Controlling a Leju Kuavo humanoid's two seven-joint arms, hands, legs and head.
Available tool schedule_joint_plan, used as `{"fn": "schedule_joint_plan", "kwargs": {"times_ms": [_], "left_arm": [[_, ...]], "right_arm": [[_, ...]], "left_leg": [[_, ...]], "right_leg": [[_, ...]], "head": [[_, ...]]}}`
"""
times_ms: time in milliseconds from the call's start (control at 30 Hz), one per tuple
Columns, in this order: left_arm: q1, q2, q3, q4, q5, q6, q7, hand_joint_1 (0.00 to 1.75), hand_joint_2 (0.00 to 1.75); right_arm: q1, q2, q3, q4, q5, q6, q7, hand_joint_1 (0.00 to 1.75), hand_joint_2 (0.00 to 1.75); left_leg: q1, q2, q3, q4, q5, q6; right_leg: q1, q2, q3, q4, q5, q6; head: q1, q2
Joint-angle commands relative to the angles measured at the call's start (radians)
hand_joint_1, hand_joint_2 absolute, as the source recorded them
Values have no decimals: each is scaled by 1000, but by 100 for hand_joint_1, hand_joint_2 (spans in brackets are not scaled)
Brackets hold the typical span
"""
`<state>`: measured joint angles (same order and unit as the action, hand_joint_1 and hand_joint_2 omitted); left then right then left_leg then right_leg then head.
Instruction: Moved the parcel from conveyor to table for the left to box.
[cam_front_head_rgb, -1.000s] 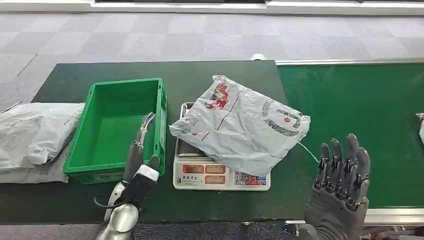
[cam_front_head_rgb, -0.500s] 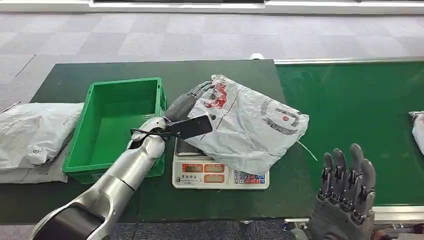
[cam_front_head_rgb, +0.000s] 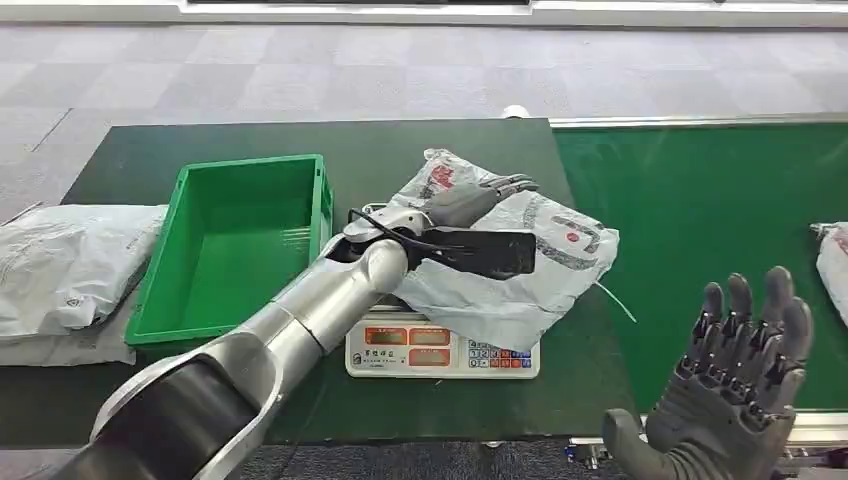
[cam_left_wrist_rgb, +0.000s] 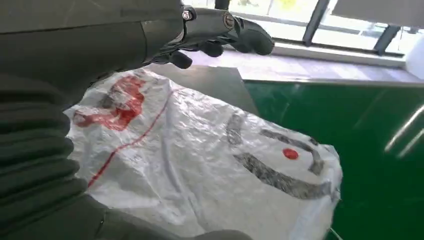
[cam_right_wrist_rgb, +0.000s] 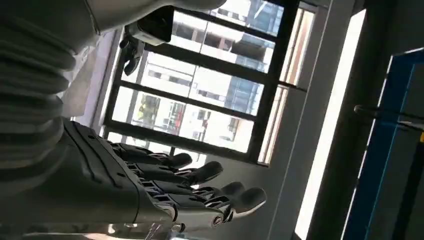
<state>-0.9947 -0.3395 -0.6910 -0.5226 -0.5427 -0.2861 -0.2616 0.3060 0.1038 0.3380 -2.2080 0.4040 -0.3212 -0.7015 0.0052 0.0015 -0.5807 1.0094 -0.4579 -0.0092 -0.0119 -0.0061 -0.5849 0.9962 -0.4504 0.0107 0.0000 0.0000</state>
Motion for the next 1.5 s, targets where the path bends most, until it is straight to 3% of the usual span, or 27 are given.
{"fn": "schedule_joint_plan", "kwargs": {"times_ms": [33, 367, 800, 1100, 1233, 1267, 1300, 1500], "left_arm": [[-54, -10, -515, 99, 246, -9, 64, 0, 175], [-21, -10, -561, 207, 275, 29, 28, 0, 175], [-21, 0, -554, 225, 270, 40, 42, 0, 175], [-3, 47, -514, 249, 275, 69, 64, 0, 175], [-8, 50, -507, 254, 274, 57, 60, 0, 175], [-9, 48, -506, 253, 274, 57, 59, 5, 175], [-9, 48, -506, 253, 274, 57, 59, 175, 175], [-18, 44, -496, 249, 279, 67, 55, 175, 175]], "right_arm": [[32, 53, -24, 22, 22, -7, 4, 0, 175], [10, 77, -137, 29, -51, 180, 3, 0, 175], [-10, 69, -147, 55, -65, 215, 3, 0, 175], [-52, -30, -99, 138, -132, 185, 3, 0, 175], [-38, -60, -66, 147, -138, 116, 3, 0, 175], [-26, -65, -59, 143, -135, 101, 3, 0, 175], [-26, -65, -59, 143, -135, 101, 3, 0, 175], [-5, -91, -31, 137, -141, 59, 3, 0, 175]], "left_leg": [[1, -3, 1, -2, 1, 0], [1, 1, 2, -3, 1, 0], [1, 2, 1, -1, 1, 0], [1, 5, 3, -4, 1, 0], [1, 4, 2, -3, 1, 0], [1, 2, 2, -2, 1, 0], [1, 2, 2, -3, 1, 0], [0, 1, 1, -2, 1, 0]], "right_leg": [[1, -3, 3, -2, 0, -1], [1, 1, 3, -3, 1, -1], [1, 2, 2, -1, 1, 0], [1, 5, 3, -4, 3, 0], [1, 5, 3, -3, 2, 0], [1, 3, 3, -2, 1, 0], [1, 3, 3, -3, 2, -1], [1, 1, 2, -1, 1, 0]], "head": [[0, 0], [0, 0], [0, 0], [0, 0], [0, 0], [0, 0], [0, 0], [0, 0]]}}
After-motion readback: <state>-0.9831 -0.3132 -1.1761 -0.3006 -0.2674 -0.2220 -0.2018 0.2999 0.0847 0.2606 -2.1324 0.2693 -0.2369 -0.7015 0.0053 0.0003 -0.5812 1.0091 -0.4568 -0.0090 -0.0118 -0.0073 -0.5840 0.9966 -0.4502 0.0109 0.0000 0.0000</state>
